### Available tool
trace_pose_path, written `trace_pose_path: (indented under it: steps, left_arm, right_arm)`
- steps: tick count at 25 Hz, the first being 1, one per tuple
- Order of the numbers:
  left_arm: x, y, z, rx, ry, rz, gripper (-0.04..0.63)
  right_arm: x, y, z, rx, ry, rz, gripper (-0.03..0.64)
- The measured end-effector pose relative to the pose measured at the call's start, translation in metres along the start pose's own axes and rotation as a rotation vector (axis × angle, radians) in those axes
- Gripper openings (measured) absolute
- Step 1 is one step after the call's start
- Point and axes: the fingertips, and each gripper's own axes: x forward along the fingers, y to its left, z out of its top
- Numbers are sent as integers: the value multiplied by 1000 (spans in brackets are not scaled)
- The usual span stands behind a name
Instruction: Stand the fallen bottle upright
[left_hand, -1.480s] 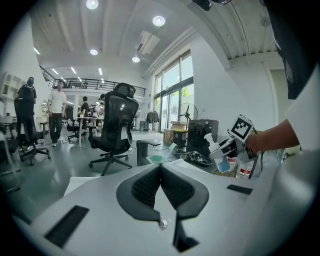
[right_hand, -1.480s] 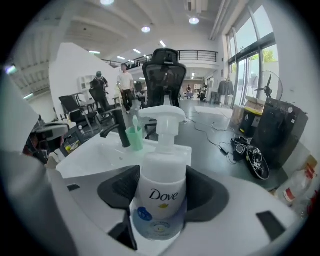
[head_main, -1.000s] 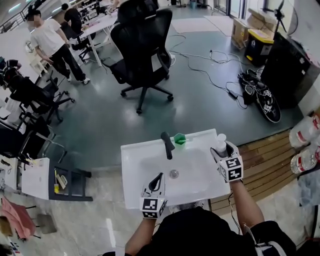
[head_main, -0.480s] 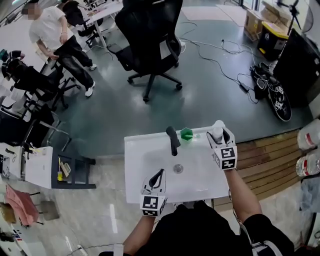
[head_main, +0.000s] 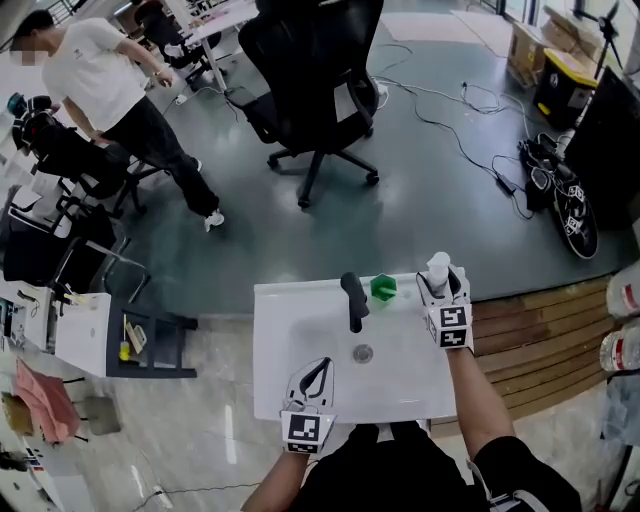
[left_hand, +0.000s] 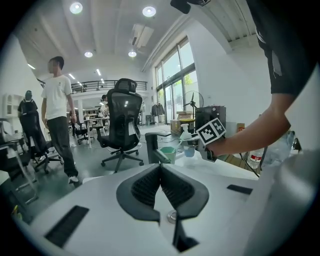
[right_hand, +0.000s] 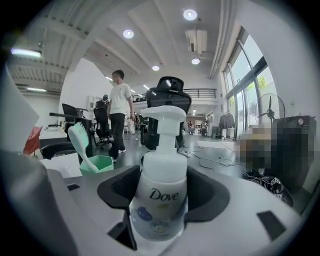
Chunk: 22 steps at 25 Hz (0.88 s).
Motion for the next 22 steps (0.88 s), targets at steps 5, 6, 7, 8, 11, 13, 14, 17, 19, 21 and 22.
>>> trace_pose_path:
  steps: [5, 6, 7, 8, 11, 13, 14, 17, 19, 21, 22]
  left_arm:
    - [0, 2, -3, -3, 7, 13, 17]
    - [0, 2, -4, -4, 9, 14, 17]
    - [1, 1, -6, -3, 12, 14, 17]
    - [2, 0, -7, -3, 14, 14, 17]
    - [4, -4, -6, -3, 13, 12, 17]
    - [5, -7, -2, -2, 6, 7, 17]
    - [6, -8, -1, -1, 3, 5, 17]
    - [5, -11, 0, -4, 0, -1, 17]
    - [4, -13, 0, -10, 0, -3, 17]
    - [1, -15, 0, -15, -2, -2, 17]
    - [0, -16, 1, -18, -4, -1, 17]
  right_arm:
    - [3, -2, -6, -31, -8, -15, 296]
    - [2, -2, -8, -34, -10, -14, 296]
    - [2, -2, -11, -35, -11, -12, 296]
    - [0, -2, -13, -34, -11, -12, 296]
    - [-7, -6, -19, -15, -20, -31, 298]
    - [-11, -7, -19, -16, -31, -39, 298]
    - [-12, -6, -18, -22, -37, -37, 299]
    - [-16, -3, -16, -36, -39, -30, 302]
    - [-18, -4, -17, -41, -28, -31, 313]
    - [-21, -4, -17, -43, -19, -22, 340]
    - [-23, -4, -17, -40, -16, -13, 361]
